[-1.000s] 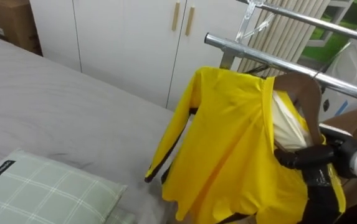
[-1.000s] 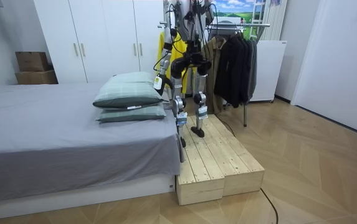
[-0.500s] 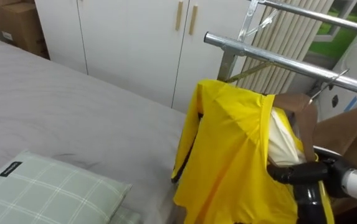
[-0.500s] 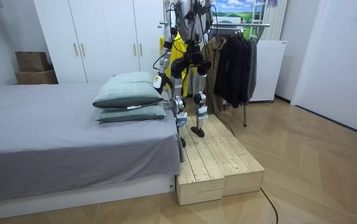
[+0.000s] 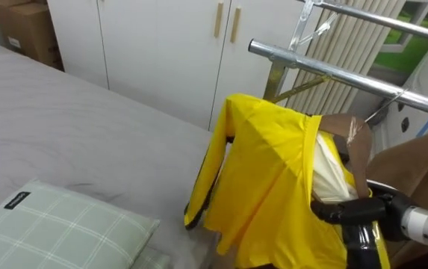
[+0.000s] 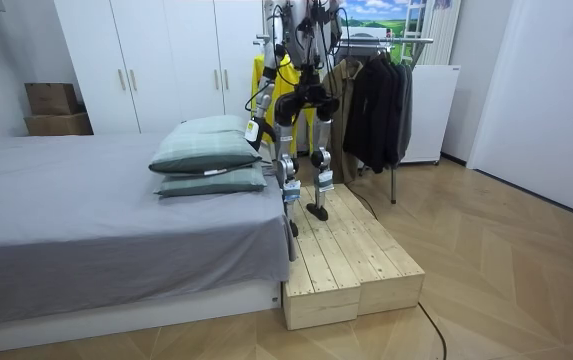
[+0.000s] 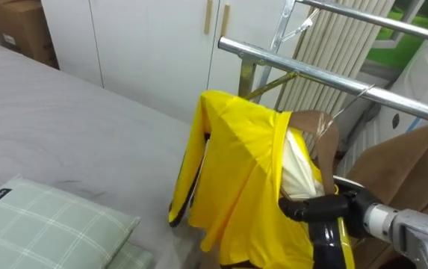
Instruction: Hang clothes
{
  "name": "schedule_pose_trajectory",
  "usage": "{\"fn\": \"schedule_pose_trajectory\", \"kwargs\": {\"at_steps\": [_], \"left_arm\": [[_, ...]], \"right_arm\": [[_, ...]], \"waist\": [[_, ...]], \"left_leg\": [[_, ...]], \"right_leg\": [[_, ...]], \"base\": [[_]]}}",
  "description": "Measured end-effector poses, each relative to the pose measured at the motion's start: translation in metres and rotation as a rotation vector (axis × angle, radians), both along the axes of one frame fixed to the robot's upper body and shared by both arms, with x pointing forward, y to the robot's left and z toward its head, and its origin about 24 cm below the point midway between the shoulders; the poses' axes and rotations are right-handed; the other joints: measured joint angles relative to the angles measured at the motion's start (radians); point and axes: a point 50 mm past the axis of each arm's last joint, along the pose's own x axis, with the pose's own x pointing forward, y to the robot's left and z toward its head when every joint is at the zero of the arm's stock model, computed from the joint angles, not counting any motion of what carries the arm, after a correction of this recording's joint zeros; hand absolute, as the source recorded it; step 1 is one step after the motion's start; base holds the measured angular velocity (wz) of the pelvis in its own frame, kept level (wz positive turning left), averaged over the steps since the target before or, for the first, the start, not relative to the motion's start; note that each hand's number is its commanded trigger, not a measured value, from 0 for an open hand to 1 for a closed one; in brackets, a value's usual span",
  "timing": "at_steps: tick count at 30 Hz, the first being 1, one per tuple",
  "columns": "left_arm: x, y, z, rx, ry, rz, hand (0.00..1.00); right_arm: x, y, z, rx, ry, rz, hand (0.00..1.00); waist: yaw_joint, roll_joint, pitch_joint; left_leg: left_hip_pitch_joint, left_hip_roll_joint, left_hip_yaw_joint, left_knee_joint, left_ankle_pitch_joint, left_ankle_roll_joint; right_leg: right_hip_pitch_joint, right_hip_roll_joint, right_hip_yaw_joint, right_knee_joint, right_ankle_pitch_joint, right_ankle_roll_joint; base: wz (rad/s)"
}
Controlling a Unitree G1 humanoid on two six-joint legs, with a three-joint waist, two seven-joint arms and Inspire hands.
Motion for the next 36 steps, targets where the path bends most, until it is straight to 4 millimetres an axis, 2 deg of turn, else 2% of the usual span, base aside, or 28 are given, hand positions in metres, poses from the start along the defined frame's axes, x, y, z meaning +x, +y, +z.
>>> {"fn": "schedule_pose_trajectory", "kwargs": {"at_steps": [6,7,8,9,25,36], "left_arm": [[0.006,0.001,0.002,0.018,-0.025,-0.006,0.00],[0.007,0.001,0.002,0.020,-0.024,-0.010,0.00],[0.007,0.001,0.002,0.021,-0.024,-0.011,0.00],[0.007,0.001,0.002,0.021,-0.024,-0.011,0.00],[0.007,0.002,0.002,0.023,-0.017,-0.019,0.00],[0.006,0.002,0.002,0.028,-0.017,-0.018,0.00]], "right_arm": [[-0.001,0.001,-0.003,0.043,-0.007,-0.023,1.00],[-0.001,0.001,-0.004,0.044,-0.007,-0.024,0.86],[-0.001,0.001,-0.004,0.045,-0.005,-0.026,0.33],[-0.001,0.001,-0.004,0.045,-0.005,-0.027,0.00],[-0.005,-0.005,-0.010,0.052,0.003,-0.105,0.00],[-0.008,-0.009,-0.013,0.071,0.002,-0.158,0.00]], "waist": [[0.000,-0.011,0.0023],[0.000,-0.011,0.0023],[0.000,-0.011,0.0024],[0.000,-0.011,0.0024],[-0.003,-0.011,0.0035],[-0.002,-0.014,0.0075]], "left_leg": [[-0.019,-0.001,-0.019,0.015,0.000,0.000],[-0.019,-0.001,-0.021,0.015,0.000,0.000],[-0.020,-0.001,-0.021,0.016,0.000,0.000],[-0.020,-0.001,-0.021,0.016,0.000,0.000],[-0.019,0.000,-0.020,0.014,-0.001,-0.001],[-0.018,0.000,-0.019,0.013,-0.001,-0.001]], "right_leg": [[-0.003,-0.004,-0.016,-0.001,0.001,-0.001],[-0.002,-0.003,-0.017,-0.001,0.001,-0.001],[-0.002,-0.003,-0.018,-0.001,0.001,-0.001],[-0.002,-0.003,-0.018,-0.002,0.001,-0.001],[-0.002,-0.002,-0.017,-0.001,0.001,-0.001],[-0.002,0.000,-0.013,-0.002,0.001,-0.001]], "base": [[0.09],[0.03],[0.00],[0.00],[0.00],[0.00]]}}
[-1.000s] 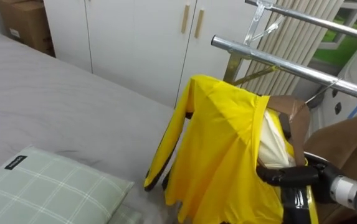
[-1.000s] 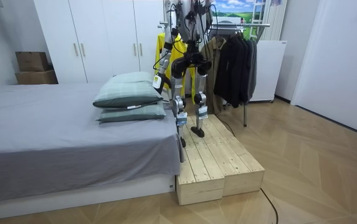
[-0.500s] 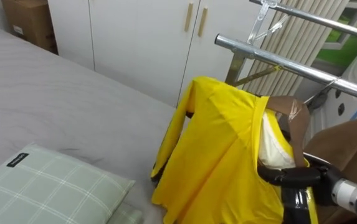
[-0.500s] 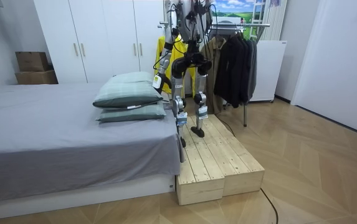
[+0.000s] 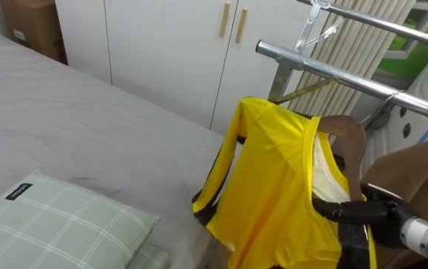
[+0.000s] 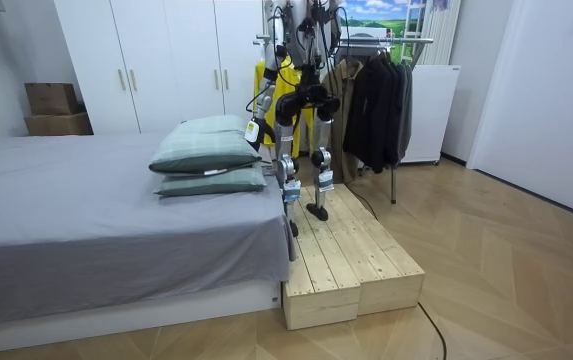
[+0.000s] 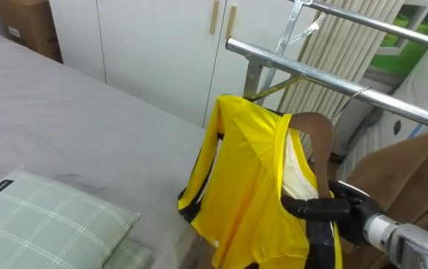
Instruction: Hang clothes
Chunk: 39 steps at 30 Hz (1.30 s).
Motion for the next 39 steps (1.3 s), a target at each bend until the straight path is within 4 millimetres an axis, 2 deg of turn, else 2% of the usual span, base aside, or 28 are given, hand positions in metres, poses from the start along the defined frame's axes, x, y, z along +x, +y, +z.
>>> {"fn": "schedule_pose_trajectory", "kwargs": {"at_steps": [6,14,24,32,39], "left_arm": [[0.000,-0.001,0.000,-0.004,0.003,-0.009,0.00],[-0.001,-0.002,-0.001,-0.014,0.013,-0.006,0.00],[-0.004,-0.004,-0.002,-0.022,0.042,-0.015,0.00],[-0.014,-0.009,-0.006,-0.068,0.082,-0.006,0.00],[-0.019,-0.009,-0.006,-0.081,0.096,-0.001,0.00]], "right_arm": [[-0.001,-0.002,-0.001,0.018,0.001,-0.028,0.00],[-0.001,-0.004,-0.001,0.009,-0.001,-0.060,0.00],[0.000,-0.005,-0.001,-0.002,-0.001,-0.083,0.00],[0.000,-0.007,0.001,0.013,-0.005,-0.095,0.00],[0.000,-0.012,0.002,0.011,-0.008,-0.133,0.00]], "waist": [[0.002,0.007,0.0037],[0.002,0.023,-0.0015],[0.002,0.030,-0.0041],[0.001,0.051,-0.0140],[0.000,0.052,-0.0136]], "left_leg": [[0.003,0.000,0.002,-0.001,0.000,0.000],[0.003,0.001,0.005,-0.005,0.000,0.000],[0.015,0.001,0.014,-0.018,0.001,-0.001],[0.029,0.002,0.030,-0.030,0.001,-0.001],[0.044,0.003,0.044,-0.041,0.003,-0.002]], "right_leg": [[0.001,0.000,0.000,0.000,0.000,0.000],[-0.002,0.002,0.002,0.001,0.000,-0.001],[0.000,0.002,0.006,0.001,0.000,-0.001],[0.003,0.003,0.018,0.003,-0.001,-0.001],[0.006,0.007,0.032,0.005,-0.001,0.000]], "base": [[0.00],[0.00],[-0.02],[-0.04],[-0.06]]}}
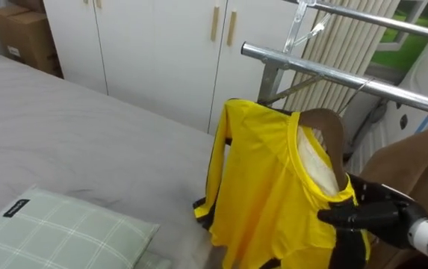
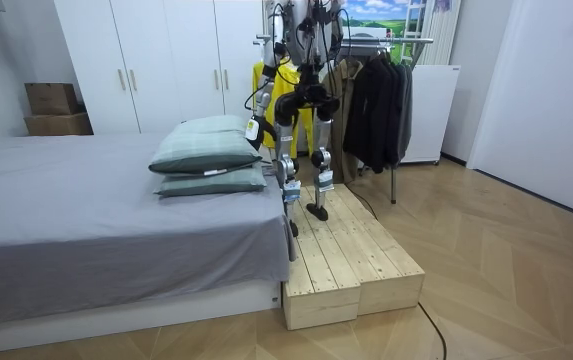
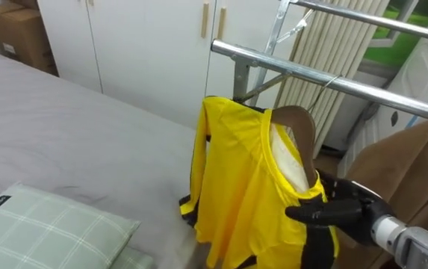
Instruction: Hang clothes
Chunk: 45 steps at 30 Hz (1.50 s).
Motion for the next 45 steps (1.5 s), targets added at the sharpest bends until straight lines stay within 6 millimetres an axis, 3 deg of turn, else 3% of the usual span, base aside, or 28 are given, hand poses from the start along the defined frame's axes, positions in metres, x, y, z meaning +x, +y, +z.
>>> {"fn": "schedule_pose_trajectory", "kwargs": {"at_steps": [6,13,27,38,45], "left_arm": [[0.000,-0.002,-0.001,-0.002,0.004,-0.008,0.00],[-0.002,-0.004,-0.001,-0.001,0.033,-0.052,0.00],[-0.003,-0.012,-0.004,-0.039,0.036,-0.051,0.00],[-0.011,-0.011,-0.003,-0.032,0.065,-0.072,0.00],[-0.012,-0.011,-0.003,-0.029,0.071,-0.079,0.00]], "right_arm": [[0.004,-0.002,0.005,0.066,-0.045,-0.109,0.00],[0.018,-0.005,0.026,0.210,-0.164,-0.278,0.00],[0.024,0.001,0.029,0.198,-0.172,-0.322,0.00],[0.038,0.014,0.062,0.164,-0.303,-0.262,0.00],[0.035,0.018,0.064,-0.001,-0.314,-0.202,0.00]], "waist": [[0.001,0.000,0.0007],[0.000,0.004,0.0024],[-0.007,0.016,0.0014],[-0.061,0.013,-0.0004],[-0.091,0.010,-0.0028]], "left_leg": [[-0.011,-0.001,0.010,-0.002,0.000,0.000],[-0.011,-0.002,0.011,0.000,0.000,0.001],[-0.010,-0.002,0.011,0.000,0.000,0.000],[-0.013,-0.001,0.031,0.000,0.000,0.000],[-0.008,0.000,0.041,0.003,-0.001,0.000]], "right_leg": [[-0.016,0.002,0.012,0.004,-0.001,0.002],[-0.021,0.001,0.014,0.010,-0.004,0.003],[-0.022,0.002,0.015,0.018,-0.006,0.003],[-0.039,0.007,0.033,0.030,-0.006,0.003],[-0.037,0.012,0.050,0.031,-0.002,0.003]], "base": [[-0.05],[0.00],[0.00],[-0.05],[-0.05]]}}
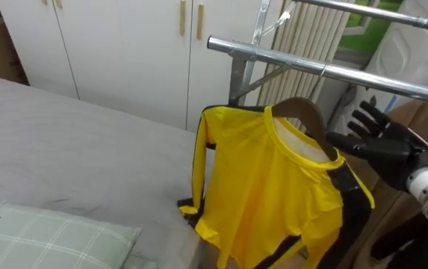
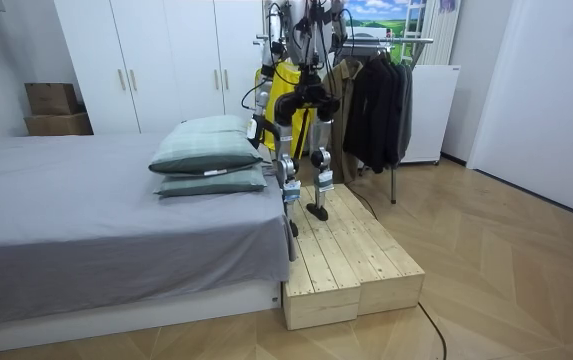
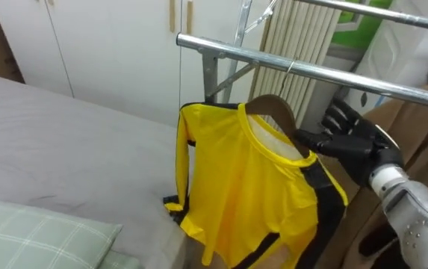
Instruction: Hang clothes
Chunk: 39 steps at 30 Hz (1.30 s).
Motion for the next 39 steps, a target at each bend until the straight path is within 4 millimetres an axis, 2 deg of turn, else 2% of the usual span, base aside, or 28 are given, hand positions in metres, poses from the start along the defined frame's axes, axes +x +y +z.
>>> {"fn": "schedule_pose_trajectory", "kwargs": {"at_steps": [11,17,21,23,25,33,39], "left_arm": [[0.002,-0.001,0.000,-0.001,-0.001,-0.004,0.00],[0.001,-0.001,-0.001,-0.003,0.001,-0.007,0.00],[0.001,-0.001,-0.001,-0.003,0.002,-0.008,0.00],[0.001,-0.001,-0.001,-0.004,0.002,-0.009,0.00],[0.001,-0.001,-0.001,-0.004,0.001,-0.008,0.00],[0.004,-0.001,-0.001,-0.008,-0.008,-0.011,0.00],[0.004,-0.004,-0.002,-0.015,-0.011,-0.009,0.00]], "right_arm": [[-0.045,-0.017,-0.036,-0.228,0.126,-0.050,0.00],[-0.058,-0.023,-0.047,-0.307,0.176,-0.062,0.00],[-0.064,-0.019,-0.045,-0.383,0.168,-0.026,0.00],[-0.065,-0.014,-0.044,-0.432,0.158,-0.002,0.00],[-0.071,-0.013,-0.050,-0.463,0.174,0.007,0.00],[-0.101,-0.010,-0.078,-0.546,0.278,0.040,0.00],[-0.135,0.005,-0.117,-0.457,0.399,0.024,0.00]], "waist": [[-0.049,0.000,-0.0006],[-0.068,0.003,0.0008],[-0.075,0.004,0.0013],[-0.075,0.005,0.0016],[-0.076,0.005,0.0016],[-0.074,0.009,0.0028],[-0.074,0.018,0.0041]], "left_leg": [[0.001,0.002,0.015,-0.002,0.000,0.000],[0.001,0.004,0.033,-0.003,0.000,0.000],[0.001,0.005,0.043,-0.004,0.000,0.000],[0.002,0.005,0.052,-0.005,0.000,0.000],[0.004,0.004,0.052,-0.005,0.000,0.000],[0.001,0.005,0.064,-0.012,-0.001,0.001],[0.000,0.005,0.078,-0.017,-0.001,0.001]], "right_leg": [[-0.007,0.010,0.033,-0.001,0.004,0.001],[-0.016,0.010,0.030,0.005,0.008,-0.001],[-0.017,0.012,0.036,0.007,0.009,-0.002],[-0.018,0.018,0.055,0.011,0.011,0.000],[-0.018,0.019,0.059,0.010,0.011,0.001],[-0.024,0.019,0.063,0.005,0.016,0.003],[-0.031,0.021,0.069,0.001,0.017,0.003]], "base": [[-0.04],[-0.07],[-0.07],[-0.11],[-0.02],[-0.04],[-0.06]]}}
